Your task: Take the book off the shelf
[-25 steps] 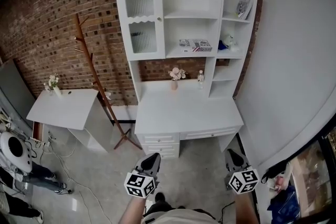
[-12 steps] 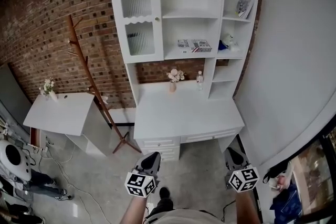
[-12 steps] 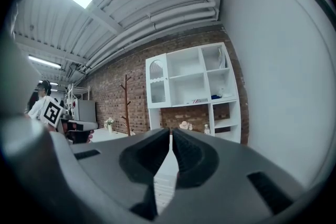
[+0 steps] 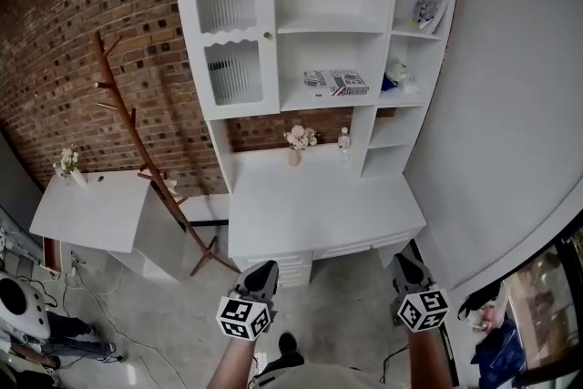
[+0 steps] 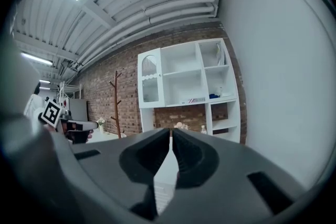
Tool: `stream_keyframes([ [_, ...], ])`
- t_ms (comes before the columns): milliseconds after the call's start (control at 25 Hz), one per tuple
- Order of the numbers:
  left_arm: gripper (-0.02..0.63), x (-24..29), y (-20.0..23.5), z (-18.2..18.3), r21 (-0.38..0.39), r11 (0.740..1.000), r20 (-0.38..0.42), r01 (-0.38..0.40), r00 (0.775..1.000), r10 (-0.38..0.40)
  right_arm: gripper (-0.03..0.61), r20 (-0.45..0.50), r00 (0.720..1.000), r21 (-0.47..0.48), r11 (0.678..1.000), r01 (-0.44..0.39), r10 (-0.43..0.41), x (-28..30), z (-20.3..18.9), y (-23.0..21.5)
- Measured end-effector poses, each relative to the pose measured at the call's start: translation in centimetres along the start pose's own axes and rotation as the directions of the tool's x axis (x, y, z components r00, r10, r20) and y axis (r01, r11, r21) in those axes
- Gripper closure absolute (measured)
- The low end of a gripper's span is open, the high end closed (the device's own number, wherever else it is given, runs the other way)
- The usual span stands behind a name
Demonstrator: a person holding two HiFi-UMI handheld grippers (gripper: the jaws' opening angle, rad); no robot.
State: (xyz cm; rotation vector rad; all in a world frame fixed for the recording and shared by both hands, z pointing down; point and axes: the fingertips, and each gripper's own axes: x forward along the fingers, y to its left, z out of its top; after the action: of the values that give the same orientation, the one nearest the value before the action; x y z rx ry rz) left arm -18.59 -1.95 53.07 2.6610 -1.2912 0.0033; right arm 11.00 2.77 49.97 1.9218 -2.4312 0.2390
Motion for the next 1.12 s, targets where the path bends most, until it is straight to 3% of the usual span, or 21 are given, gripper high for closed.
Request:
stream_keyframes([
  [560,0.583,5.7,7.7,1.3,0.008,0.998,-0.023,0.063,0.998,-0.063,0.545,0.0,0.998,-0.003,0.998,0.06,-0.06,8.4,1.0,1.4],
  [1120,0.583,9.8,11.7,2.3,0.003,0.989,-0.02,0.145,0.989,-0.145,0.545,0.021,0.988,-0.013,0.988,0.154,-0.153,11.4,2.2,1.4],
])
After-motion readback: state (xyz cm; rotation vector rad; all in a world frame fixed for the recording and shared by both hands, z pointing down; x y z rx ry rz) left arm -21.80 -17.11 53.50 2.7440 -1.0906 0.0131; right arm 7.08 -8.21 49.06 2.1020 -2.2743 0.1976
